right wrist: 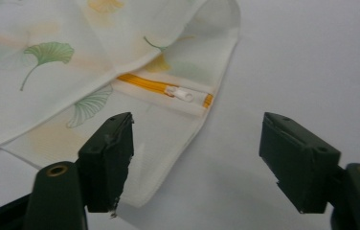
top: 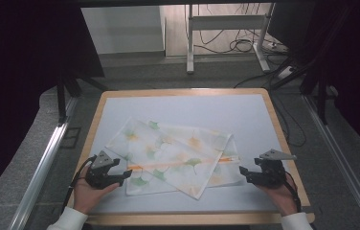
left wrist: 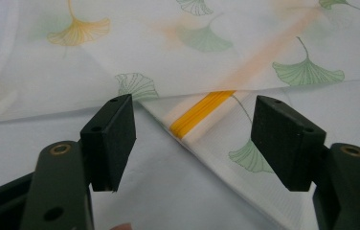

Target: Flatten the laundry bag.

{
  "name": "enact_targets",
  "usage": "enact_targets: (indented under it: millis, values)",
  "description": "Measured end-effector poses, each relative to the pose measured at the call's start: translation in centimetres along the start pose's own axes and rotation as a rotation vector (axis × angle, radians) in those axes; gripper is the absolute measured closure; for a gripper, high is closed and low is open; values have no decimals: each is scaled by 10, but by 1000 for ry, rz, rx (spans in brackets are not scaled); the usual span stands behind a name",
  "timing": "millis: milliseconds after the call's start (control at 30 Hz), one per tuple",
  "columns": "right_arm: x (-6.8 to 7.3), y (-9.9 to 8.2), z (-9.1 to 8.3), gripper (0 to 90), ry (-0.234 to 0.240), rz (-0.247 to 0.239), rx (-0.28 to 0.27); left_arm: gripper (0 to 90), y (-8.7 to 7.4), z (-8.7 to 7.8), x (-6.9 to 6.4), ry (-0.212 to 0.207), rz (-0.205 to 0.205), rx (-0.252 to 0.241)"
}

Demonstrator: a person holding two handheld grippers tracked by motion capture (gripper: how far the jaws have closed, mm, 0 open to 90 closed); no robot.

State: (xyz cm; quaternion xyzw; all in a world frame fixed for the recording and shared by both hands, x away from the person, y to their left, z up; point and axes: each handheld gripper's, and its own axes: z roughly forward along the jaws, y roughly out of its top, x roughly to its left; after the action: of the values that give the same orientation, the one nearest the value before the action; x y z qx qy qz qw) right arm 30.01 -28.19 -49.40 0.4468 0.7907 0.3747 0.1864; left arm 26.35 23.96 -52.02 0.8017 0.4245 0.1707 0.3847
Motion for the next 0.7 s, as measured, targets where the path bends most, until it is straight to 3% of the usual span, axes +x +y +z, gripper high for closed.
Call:
enact_targets:
  millis: [233,433,533,600,700]
  values:
    - [9,2,-5,409,13,-47,-44,315,3,-2,-8,-10,35,-16]
    - [14,4,-2,502,53,-68,-25,313,6,-3,-13,-20,44,-25]
    - [16,5,-1,610,76,-75,-22,313,8,-2,-15,-21,48,-24]
    - [17,5,1,743,93,-75,-10,312,11,0,-18,-22,49,-26]
    - [17,5,2,810,109,-74,-6,312,16,3,-22,-23,48,-31]
